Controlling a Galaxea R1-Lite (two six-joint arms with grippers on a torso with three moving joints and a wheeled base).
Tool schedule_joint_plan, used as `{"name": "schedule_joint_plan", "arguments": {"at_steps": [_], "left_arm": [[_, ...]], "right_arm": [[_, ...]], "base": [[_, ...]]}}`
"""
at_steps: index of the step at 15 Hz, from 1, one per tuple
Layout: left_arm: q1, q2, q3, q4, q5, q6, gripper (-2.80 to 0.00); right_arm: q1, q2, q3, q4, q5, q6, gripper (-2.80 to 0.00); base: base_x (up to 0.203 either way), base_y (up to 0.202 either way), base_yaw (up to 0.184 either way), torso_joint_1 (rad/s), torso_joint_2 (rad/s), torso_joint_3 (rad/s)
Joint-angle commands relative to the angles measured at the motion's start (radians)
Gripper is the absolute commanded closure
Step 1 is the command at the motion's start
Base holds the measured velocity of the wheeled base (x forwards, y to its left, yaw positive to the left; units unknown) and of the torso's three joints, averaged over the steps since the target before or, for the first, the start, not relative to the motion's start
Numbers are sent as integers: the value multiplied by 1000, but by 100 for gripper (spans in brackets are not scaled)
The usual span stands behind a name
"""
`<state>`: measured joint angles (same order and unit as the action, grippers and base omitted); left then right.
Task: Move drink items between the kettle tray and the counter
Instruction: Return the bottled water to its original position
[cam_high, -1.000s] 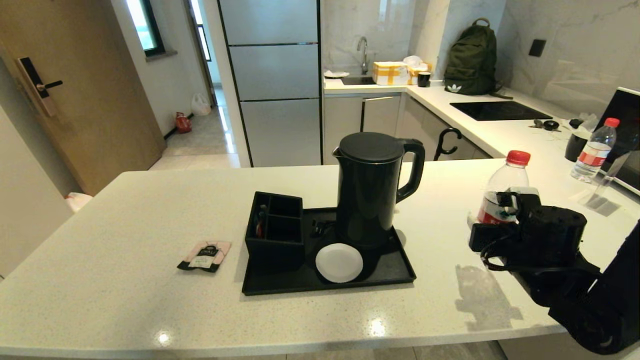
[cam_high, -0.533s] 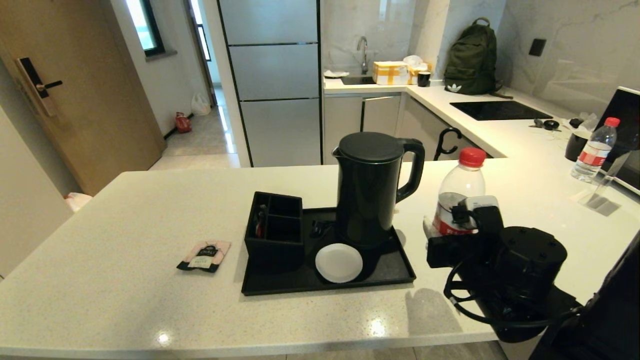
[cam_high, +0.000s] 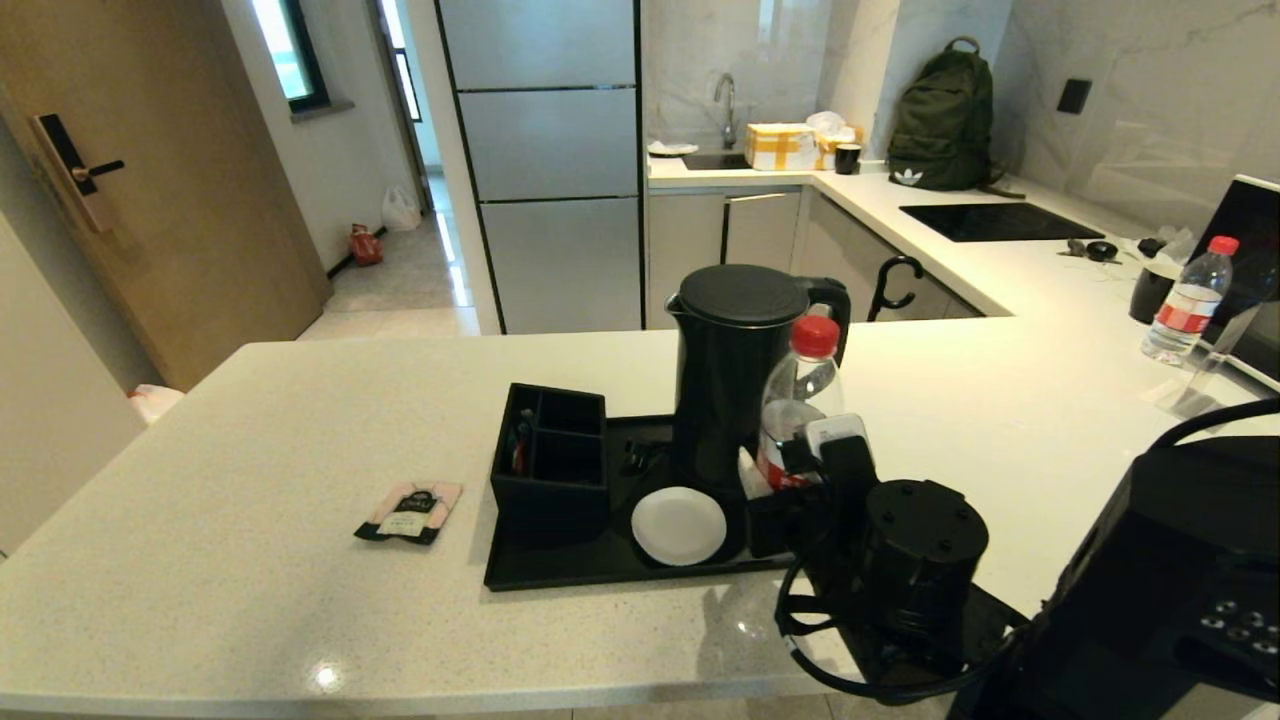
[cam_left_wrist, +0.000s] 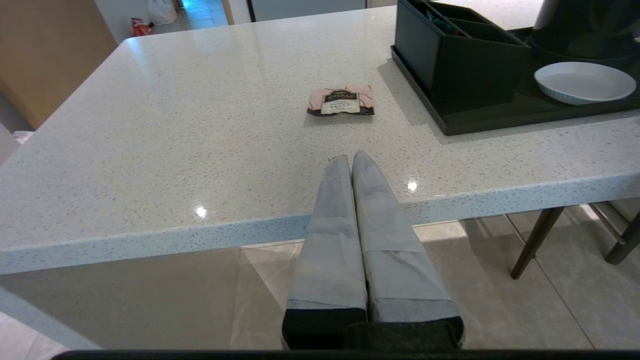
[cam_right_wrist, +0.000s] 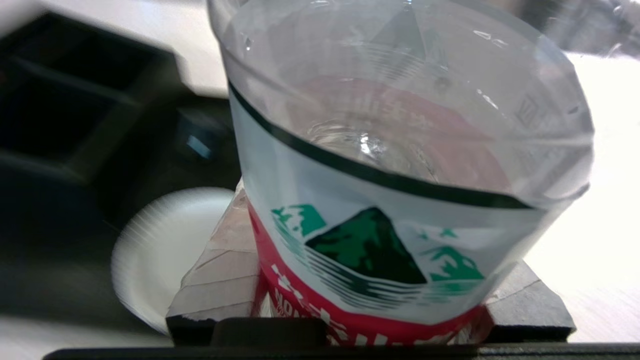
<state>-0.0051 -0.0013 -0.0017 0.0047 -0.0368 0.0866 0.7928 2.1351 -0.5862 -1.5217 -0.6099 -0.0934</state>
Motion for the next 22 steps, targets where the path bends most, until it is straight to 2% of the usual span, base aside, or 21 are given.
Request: {"name": "schedule_joint_plan", "arguments": {"at_steps": [1,5,9,22], "left_arm": [[0,1,0,0,0,1,0],[0,1,0,0,0,1,0],[0,1,0,0,0,1,0],[0,1,0,0,0,1,0]], "right_arm": [[58,70,-114,-8,-8,-29,0],[111,132,-195,-8,-10,-43,0],[121,242,-266,-8,-11,-54,0],[65,333,-359,44,-11,-83,0]], "base": [[0,0,0,0,0,0],[0,0,0,0,0,0],[0,0,0,0,0,0],[0,0,0,0,0,0]]}}
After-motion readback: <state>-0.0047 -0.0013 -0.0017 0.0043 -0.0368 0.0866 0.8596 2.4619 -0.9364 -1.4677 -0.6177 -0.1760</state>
